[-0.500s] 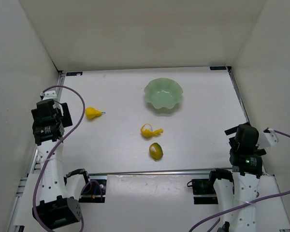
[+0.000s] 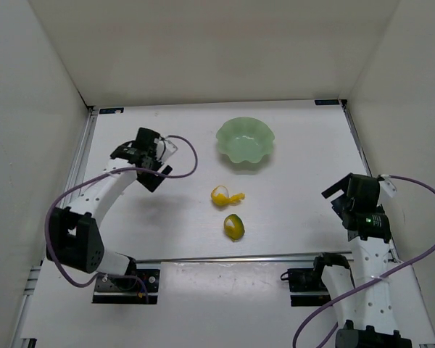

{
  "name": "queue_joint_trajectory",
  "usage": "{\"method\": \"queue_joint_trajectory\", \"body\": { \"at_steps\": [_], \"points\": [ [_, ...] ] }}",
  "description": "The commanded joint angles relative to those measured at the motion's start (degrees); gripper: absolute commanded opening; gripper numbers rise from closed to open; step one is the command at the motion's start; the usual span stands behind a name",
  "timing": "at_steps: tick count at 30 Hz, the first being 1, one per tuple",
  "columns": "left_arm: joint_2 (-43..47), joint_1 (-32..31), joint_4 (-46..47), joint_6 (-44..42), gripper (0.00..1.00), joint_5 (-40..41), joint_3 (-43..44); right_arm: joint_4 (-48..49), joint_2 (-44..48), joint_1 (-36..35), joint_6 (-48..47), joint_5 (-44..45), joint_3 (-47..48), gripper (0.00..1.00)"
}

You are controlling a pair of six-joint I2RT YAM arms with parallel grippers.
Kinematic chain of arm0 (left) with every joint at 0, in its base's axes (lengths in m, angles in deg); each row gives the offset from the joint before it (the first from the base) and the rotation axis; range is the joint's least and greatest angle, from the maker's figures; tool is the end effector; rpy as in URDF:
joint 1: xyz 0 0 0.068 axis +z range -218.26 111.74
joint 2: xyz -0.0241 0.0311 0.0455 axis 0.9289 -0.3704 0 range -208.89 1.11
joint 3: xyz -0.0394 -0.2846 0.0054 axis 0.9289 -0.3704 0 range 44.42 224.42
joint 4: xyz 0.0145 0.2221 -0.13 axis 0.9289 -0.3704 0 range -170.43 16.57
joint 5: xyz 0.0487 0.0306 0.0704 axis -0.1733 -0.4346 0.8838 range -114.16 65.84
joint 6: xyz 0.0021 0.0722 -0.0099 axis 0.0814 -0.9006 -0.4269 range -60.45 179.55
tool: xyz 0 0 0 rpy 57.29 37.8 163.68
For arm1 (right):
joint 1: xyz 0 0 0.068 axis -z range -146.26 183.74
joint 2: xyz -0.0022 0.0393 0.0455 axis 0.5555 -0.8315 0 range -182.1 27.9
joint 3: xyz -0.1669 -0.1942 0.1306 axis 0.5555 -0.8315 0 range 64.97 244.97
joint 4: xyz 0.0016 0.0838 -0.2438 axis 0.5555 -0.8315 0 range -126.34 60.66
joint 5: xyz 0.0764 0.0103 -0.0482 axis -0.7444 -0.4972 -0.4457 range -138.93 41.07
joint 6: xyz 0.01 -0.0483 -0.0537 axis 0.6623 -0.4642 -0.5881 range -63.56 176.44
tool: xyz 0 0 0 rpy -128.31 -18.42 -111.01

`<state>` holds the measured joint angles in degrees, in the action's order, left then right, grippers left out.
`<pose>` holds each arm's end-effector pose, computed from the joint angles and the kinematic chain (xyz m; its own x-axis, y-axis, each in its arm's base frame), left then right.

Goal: Place and organize the fake fruits in the fruit bowl

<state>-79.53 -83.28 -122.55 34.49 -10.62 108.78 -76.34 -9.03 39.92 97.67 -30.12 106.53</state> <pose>0.2723 -0.0584 0.2579 -0.7286 0.6219 -0.2869 0.5150 0.7737 0.3691 0.1266 -0.0333 0.2719 -0.2807 0.6579 -0.6989 0.6962 0.6408 0.3236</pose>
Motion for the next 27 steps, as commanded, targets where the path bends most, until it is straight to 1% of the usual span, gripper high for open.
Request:
{"method": "queue_joint_trajectory", "body": {
  "at_steps": [1,2,3,4,6,8,10,11,14,16,18,21,25,26,27],
  "points": [
    [-4.32,-4.57,4.72,-14.21,1.0,8.76,2.09,2.18,0.71,-0.9,-1.77,-0.88,1.15,1.0],
    [-6.09,-4.57,5.78,-15.79,1.0,9.91,2.09,2.18,0.72,-0.9,-1.77,-0.88,1.15,1.0],
    [-7.93,-4.05,5.79,-18.16,1.0,10.71,4.52,2.18,1.5,-0.9,-1.77,-0.88,0.46,1.0],
    [-11.78,-3.52,6.49,-19.14,1.0,10.72,5.77,2.18,2.46,-0.9,-1.77,-0.88,-0.25,1.0],
    [-15.58,-2.73,7.11,-21.51,1.0,12.73,9.27,2.18,3.78,-0.9,-1.77,-0.35,-1.04,1.0],
    [-20.66,-2.2,8.6,-22.75,1.0,13.79,11.57,1.65,4.49,-0.9,-2.29,-0.35,-1.75,1.0],
    [-23.76,-1.67,9.83,-24.24,1.0,15.9,14.98,1.12,4.5,-0.9,-2.3,-0.35,-2.36,1.0],
    [-27.08,-1.15,9.84,-24.77,1.0,16.69,16.4,1.12,4.5,-0.9,-2.3,-0.35,-2.36,1.0],
    [-32.97,-0.62,9.84,-27.84,1.0,20.11,19.92,1.12,4.5,-0.9,-2.82,-0.35,-2.36,1.0],
    [-33.79,-0.1,9.84,-29.6,1.0,20.74,19.93,1.12,3.97,-0.9,-2.82,-0.35,-2.36,1.0],
    [-34.41,0.43,9.84,-31.71,1.0,20.04,17.74,1.12,3.44,-0.9,-2.82,-0.35,-2.36,1.0],
    [-35.19,0.96,9.84,-33.03,1.0,19.51,15.98,1.12,2.3,-0.9,-2.82,0.18,-2.36,1.0],
    [-36.34,2.11,8.17,-33.04,1.0,20.21,15.97,2.27,0.8,-0.9,-2.82,0.18,-2.36,1.0],
    [-36.95,2.63,7.56,-32.51,0.96,20.21,15.97,3.4,-0.59,-0.9,-2.82,0.18,-2.36,1.0],
    [-36.96,2.63,6.59,-31.9,0.9,19.43,16.5,3.41,-1.12,-0.9,-2.82,0.18,-2.36,1.0]
  ]
}}
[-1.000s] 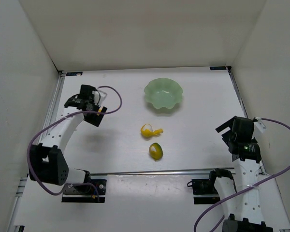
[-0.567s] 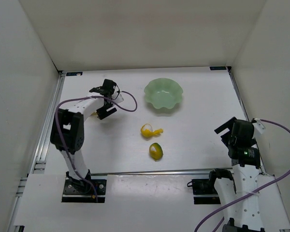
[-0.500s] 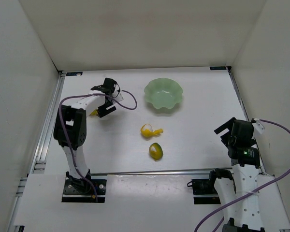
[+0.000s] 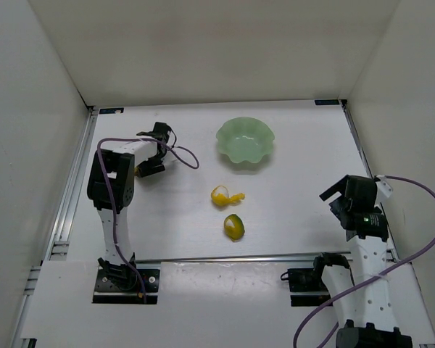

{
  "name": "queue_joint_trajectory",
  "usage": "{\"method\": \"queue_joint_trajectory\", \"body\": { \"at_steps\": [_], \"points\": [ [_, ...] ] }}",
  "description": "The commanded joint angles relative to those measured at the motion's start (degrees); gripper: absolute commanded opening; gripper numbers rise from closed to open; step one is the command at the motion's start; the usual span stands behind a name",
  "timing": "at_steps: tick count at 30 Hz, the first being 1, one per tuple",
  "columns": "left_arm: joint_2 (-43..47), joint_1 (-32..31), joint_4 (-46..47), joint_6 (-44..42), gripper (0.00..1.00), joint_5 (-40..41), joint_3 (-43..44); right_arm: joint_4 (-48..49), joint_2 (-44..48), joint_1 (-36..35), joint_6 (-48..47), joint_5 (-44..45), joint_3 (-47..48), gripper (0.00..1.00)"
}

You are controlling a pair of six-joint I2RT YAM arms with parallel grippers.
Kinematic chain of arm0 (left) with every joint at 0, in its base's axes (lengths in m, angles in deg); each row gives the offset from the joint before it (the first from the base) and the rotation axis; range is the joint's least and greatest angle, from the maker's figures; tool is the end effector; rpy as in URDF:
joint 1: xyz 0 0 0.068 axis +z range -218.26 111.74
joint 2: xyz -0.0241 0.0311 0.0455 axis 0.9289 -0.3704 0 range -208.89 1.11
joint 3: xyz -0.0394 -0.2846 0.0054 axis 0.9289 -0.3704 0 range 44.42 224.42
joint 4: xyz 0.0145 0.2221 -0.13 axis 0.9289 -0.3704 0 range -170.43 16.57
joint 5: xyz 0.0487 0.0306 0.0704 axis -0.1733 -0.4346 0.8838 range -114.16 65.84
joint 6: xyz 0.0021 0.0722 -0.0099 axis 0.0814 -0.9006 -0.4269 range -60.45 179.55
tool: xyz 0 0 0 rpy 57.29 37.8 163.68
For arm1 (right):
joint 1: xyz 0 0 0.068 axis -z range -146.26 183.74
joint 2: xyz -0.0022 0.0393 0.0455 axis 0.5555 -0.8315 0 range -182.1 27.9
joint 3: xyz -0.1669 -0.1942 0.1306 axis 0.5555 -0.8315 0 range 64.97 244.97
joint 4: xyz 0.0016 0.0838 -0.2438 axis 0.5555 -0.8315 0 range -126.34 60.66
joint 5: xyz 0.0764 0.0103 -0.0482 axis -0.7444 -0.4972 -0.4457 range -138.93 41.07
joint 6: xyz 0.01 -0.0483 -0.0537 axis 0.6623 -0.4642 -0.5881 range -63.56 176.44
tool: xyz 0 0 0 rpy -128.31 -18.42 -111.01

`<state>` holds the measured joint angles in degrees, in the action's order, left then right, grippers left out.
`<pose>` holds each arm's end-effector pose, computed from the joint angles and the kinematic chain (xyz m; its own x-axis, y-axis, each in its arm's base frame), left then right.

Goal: Place and organize the fake fruits in the fruit bowl

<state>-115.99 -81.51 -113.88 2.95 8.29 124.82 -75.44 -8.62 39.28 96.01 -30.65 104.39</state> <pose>0.4007 -0.0610 0.1439 -0.4578 0.8316 0.3143 0.8348 0.2806 0.4736 0.1269 -0.0314 0.2617 -0.3219 0.6389 -0.6987 0.6800 0.6695 0.2989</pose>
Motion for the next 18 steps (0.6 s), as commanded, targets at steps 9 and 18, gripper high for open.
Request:
{"method": "queue_joint_trajectory", "body": {
  "at_steps": [9,18],
  "points": [
    [-0.86,2.09,-7.53,9.29,0.24,-5.98,9.06,6.99,-8.58,-0.27,-1.16,-0.88,2.86,1.0],
    [-0.74,-8.88,-11.58,22.05,0.25,-18.28,36.2,10.16,-10.6,-1.5,-3.8,-2.2,-0.04,0.99]
  ]
}}
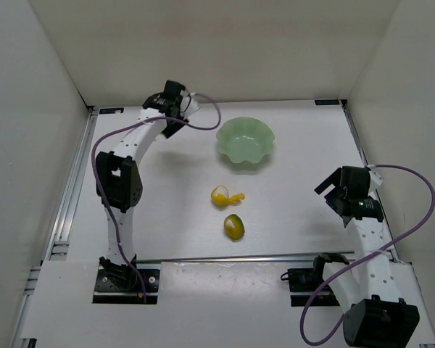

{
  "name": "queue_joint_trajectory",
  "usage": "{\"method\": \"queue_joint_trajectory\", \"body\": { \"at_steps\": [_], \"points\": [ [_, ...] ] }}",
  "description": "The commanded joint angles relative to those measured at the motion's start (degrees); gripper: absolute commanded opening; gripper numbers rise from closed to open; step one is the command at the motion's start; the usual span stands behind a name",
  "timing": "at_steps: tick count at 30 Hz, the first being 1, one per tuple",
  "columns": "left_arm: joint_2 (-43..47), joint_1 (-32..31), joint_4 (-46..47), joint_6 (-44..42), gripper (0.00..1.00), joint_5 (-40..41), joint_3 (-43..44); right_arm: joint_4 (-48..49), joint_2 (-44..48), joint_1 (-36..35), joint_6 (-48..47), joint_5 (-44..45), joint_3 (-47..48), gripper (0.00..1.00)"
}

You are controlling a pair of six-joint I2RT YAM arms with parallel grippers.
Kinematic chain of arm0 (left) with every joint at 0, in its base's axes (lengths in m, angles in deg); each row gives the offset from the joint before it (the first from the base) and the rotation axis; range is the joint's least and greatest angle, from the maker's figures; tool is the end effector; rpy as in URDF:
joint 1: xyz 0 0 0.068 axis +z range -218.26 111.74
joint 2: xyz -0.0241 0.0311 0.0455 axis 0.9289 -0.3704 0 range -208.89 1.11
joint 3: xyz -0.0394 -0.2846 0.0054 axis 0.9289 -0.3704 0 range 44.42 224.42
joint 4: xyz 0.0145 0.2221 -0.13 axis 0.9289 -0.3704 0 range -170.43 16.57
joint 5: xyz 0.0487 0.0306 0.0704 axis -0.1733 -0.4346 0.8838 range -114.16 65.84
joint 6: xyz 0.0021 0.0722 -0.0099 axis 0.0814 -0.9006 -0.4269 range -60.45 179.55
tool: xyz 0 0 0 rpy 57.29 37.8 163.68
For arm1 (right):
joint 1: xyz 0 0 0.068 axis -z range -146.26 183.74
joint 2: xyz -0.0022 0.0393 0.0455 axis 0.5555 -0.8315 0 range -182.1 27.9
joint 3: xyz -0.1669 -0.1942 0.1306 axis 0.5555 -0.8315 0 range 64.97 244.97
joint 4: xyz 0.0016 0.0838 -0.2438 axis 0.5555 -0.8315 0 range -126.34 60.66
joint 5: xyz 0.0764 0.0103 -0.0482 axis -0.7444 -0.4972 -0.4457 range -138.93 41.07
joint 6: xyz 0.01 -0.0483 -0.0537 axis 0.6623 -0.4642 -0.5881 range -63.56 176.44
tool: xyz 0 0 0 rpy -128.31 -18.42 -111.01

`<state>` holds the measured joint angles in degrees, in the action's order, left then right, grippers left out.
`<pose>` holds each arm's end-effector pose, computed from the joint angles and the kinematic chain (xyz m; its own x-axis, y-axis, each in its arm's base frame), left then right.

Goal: Place and organize the fake fruits in the fruit bowl

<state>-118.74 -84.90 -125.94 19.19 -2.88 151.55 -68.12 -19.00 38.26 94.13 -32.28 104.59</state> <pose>0.4488 -0.1112 0.2424 -0.5844 0.8045 -0.1059 0.6557 0.5451 0.5224 0.1658 -0.0305 0.2512 -0.4007 0.6192 -0.6753 0.6553 0.7088 0.2610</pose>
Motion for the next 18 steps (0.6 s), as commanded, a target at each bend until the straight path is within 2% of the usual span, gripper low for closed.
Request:
{"method": "queue_joint_trajectory", "body": {
  "at_steps": [1,4,6,8,9,12,15,17,18],
  "points": [
    [0.86,-8.64,1.0,6.34,0.27,-9.48,15.42,2.84,-0.91,-0.99,-1.92,-0.56,-0.85,0.99],
    [-2.84,-14.27,4.6,7.57,0.28,-13.35,20.83,2.84,-1.53,-1.0,-1.92,-0.56,-2.0,0.97],
    [-4.76,-16.31,7.93,8.45,0.34,-14.94,21.36,2.84,-1.53,-1.0,-1.92,-1.09,-2.0,0.97],
    [-6.79,-18.41,9.62,10.12,0.49,-15.56,23.81,2.84,-1.53,-1.0,-2.44,-2.66,-1.38,0.97],
    [-9.15,-18.42,10.23,10.65,0.64,-15.56,25.3,2.84,-0.92,-1.0,-3.06,-4.32,-0.17,0.97],
    [-10.75,-19.13,10.24,12.84,0.69,-15.04,29.27,4.77,-0.92,-2.22,-7.71,-8.37,0.55,0.97],
    [-10.5,-19.13,10.85,14.16,0.99,-15.73,29.27,6.18,-0.92,-5.29,-12.62,-13.82,1.08,0.97],
    [-8.91,-19.13,10.85,14.86,1.0,-16.44,28.05,6.71,-1.71,-7.58,-14.92,-16.19,2.13,0.97],
    [-8.3,-19.13,10.85,16.61,1.0,-15.14,27.0,7.4,-2.49,-10.9,-17.1,-18.21,2.13,0.97]
  ]
}}
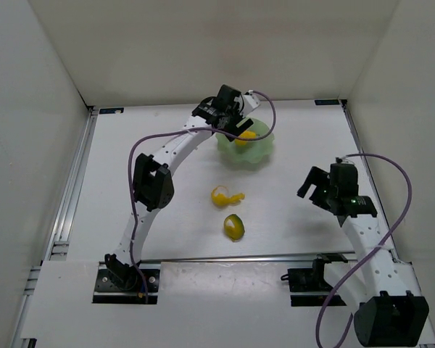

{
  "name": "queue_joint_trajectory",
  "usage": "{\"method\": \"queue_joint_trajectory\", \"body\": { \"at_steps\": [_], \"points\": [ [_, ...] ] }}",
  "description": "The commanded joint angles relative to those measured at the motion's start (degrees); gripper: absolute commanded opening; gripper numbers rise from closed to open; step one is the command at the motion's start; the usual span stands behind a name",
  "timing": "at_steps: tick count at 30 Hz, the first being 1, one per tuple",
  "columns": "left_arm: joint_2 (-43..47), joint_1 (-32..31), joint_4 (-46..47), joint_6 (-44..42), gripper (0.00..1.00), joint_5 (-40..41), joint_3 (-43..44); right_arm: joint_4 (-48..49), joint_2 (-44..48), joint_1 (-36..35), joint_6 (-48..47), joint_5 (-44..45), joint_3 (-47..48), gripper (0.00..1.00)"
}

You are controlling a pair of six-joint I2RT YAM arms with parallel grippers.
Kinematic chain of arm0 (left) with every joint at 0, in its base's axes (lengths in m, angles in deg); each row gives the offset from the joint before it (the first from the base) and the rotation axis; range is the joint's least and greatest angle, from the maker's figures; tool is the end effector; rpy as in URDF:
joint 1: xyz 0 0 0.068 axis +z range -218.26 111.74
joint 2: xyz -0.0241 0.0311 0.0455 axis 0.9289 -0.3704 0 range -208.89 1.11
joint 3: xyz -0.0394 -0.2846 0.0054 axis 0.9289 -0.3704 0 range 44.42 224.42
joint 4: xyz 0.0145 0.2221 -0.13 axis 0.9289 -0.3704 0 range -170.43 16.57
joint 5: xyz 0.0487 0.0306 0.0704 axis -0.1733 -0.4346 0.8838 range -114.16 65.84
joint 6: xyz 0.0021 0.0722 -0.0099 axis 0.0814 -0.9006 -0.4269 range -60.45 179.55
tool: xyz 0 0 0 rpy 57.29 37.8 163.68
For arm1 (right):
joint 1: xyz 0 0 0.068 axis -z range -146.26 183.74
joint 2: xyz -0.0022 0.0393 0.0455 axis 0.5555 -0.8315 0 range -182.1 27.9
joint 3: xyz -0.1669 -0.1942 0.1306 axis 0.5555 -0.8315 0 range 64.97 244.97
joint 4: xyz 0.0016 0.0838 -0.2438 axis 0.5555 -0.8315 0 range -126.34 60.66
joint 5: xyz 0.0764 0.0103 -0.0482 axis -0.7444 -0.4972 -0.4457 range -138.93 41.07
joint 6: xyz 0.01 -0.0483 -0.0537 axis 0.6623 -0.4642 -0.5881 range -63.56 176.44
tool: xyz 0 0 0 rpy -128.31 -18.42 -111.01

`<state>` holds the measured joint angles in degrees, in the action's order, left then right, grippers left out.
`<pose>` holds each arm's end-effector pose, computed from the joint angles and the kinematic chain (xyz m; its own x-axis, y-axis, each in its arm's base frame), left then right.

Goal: Place and organize the fake fruits in the fruit bowl

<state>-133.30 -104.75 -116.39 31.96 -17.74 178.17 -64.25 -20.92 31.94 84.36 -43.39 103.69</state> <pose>0.4495 -0.3241 0.2774 -0.2480 0.7559 -0.6059 0.7230 0.5607 0.4036 0.1792 -0.0002 0.2454 -0.6073 0.4471 -0.6567 0.3635 0.8914 0.2708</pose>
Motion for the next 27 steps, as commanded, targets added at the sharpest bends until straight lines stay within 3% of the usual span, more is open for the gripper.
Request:
{"method": "queue_joint_trajectory", "body": {
  "at_steps": [1,4,9,12,14,20,23,26,27],
  "points": [
    [7.05,0.72,1.3,4.82,1.0,0.69,-0.24,3.54,-1.36,-6.53,-8.4,-8.17,3.64,0.97],
    [12.23,0.72,1.3,8.69,1.0,3.52,-2.97,4.59,-3.47,-15.49,-11.92,-11.51,6.53,0.99],
    [25.49,6.33,1.3,13.0,1.0,3.52,-11.12,3.98,-12.85,-34.47,-12.98,-13.71,12.16,0.99],
    [33.67,10.28,1.3,13.53,1.0,5.62,-23.15,3.98,-20.07,-45.72,-12.98,-12.15,15.15,0.99],
    [39.28,12.13,1.3,13.53,1.0,6.94,-33.35,3.98,-26.37,-51.95,-12.98,-6.55,16.38,0.99],
    [49.76,23.21,1.3,16.78,1.0,5.36,-54.52,3.98,-40.72,-57.26,-9.48,-0.37,21.74,0.99],
    [55.12,27.52,1.3,16.78,1.0,4.84,-63.05,2.93,-43.03,-57.26,-7.02,2.89,22.54,0.98],
    [60.39,30.41,1.3,17.48,1.0,4.83,-70.18,2.92,-43.56,-57.26,-5.08,5.7,21.84,0.86],
    [62.93,31.03,1.3,17.49,1.0,4.83,-71.69,2.92,-43.56,-57.26,-5.07,5.71,21.84,0.7]
  ]
}}
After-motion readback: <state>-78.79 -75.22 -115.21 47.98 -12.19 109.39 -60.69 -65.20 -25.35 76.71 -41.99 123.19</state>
